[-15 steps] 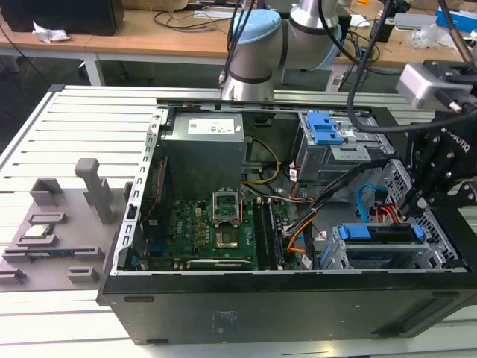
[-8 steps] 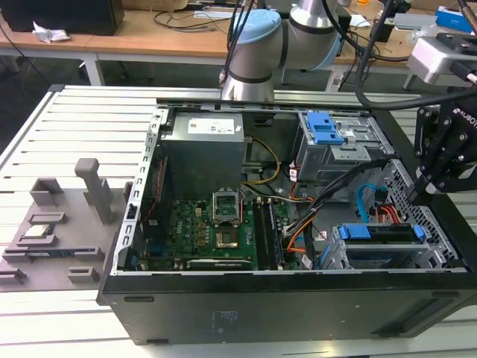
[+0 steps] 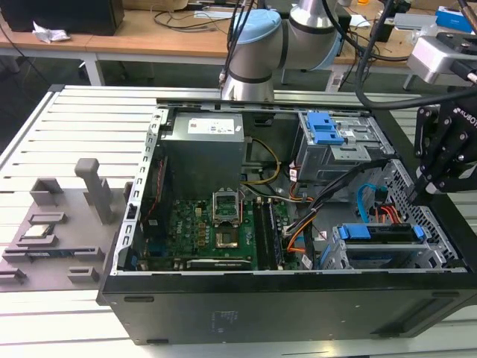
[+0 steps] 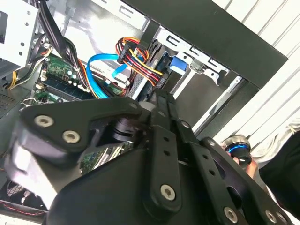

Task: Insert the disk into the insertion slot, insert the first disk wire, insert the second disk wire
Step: 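Insert the second disk wire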

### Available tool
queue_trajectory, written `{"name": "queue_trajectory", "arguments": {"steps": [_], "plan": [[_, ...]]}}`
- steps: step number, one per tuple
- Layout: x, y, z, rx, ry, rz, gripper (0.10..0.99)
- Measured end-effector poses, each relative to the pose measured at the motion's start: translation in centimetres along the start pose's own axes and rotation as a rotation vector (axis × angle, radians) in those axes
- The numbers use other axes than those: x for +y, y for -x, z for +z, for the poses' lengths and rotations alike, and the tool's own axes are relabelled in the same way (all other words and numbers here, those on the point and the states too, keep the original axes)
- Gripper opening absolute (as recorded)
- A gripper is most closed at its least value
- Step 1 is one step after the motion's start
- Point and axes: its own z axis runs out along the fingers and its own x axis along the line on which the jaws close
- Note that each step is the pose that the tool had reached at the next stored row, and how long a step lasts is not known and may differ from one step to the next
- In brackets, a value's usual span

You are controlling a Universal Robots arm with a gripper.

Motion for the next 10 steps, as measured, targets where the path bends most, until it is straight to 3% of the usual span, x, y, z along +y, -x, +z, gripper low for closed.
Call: {"name": "queue_trajectory", "arguments": {"steps": [1,6,7,10], "plan": [[0.0,0.0,0.0,0.0,0.0,0.0,0.235],[0.03,0.17,-0.02,0.0001,0.0,0.0,0.302],[0.29,0.6,0.0,0.0001,0.0,0.0,0.302],[1.94,1.37,0.21,0.0001,0.0,0.0,0.302]]}}
